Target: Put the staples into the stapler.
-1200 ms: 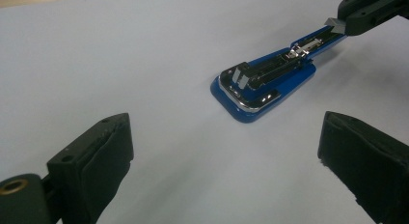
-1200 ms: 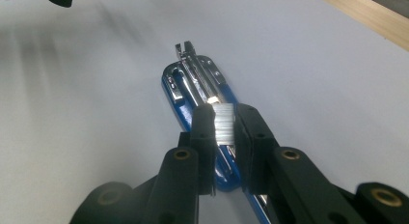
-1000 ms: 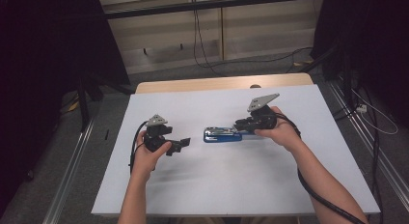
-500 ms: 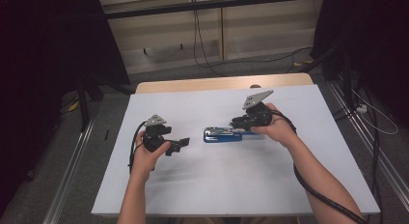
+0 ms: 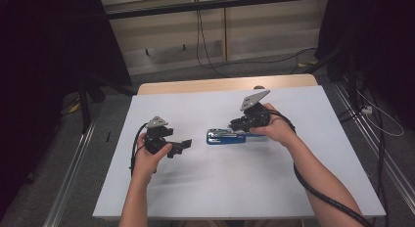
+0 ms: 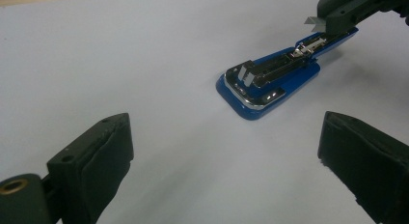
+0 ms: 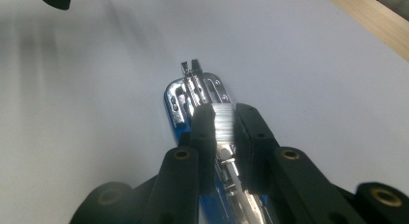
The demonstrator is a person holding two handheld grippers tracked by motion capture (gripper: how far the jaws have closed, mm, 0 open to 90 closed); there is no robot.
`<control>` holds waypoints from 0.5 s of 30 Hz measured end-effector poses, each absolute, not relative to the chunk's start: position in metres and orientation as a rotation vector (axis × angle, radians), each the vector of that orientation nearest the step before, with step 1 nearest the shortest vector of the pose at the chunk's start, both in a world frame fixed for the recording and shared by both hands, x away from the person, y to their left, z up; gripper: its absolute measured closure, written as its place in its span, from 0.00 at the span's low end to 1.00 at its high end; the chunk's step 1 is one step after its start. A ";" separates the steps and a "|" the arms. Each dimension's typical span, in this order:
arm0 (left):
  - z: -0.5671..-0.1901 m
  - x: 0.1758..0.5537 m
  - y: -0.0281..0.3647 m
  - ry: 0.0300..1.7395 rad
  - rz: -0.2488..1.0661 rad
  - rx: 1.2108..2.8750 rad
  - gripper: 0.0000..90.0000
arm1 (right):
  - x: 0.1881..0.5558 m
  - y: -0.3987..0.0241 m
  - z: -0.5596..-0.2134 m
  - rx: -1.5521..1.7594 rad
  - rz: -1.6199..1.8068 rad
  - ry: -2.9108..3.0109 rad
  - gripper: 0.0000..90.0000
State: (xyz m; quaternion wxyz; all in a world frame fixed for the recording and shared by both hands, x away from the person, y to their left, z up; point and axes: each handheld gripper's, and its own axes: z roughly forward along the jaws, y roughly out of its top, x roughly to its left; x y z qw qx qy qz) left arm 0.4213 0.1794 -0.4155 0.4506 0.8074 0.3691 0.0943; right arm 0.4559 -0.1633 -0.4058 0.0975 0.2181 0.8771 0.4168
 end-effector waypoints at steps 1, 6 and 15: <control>-0.416 0.421 0.179 0.912 0.231 1.996 0.06 | 0.457 -0.163 -0.405 0.640 1.234 2.599 0.88; -0.416 0.421 0.179 0.910 0.233 1.998 0.06 | 0.459 -0.162 -0.404 0.631 1.240 2.605 0.88; -0.416 0.421 0.179 0.915 0.229 1.998 0.06 | 0.464 -0.158 -0.403 0.614 1.256 2.607 0.88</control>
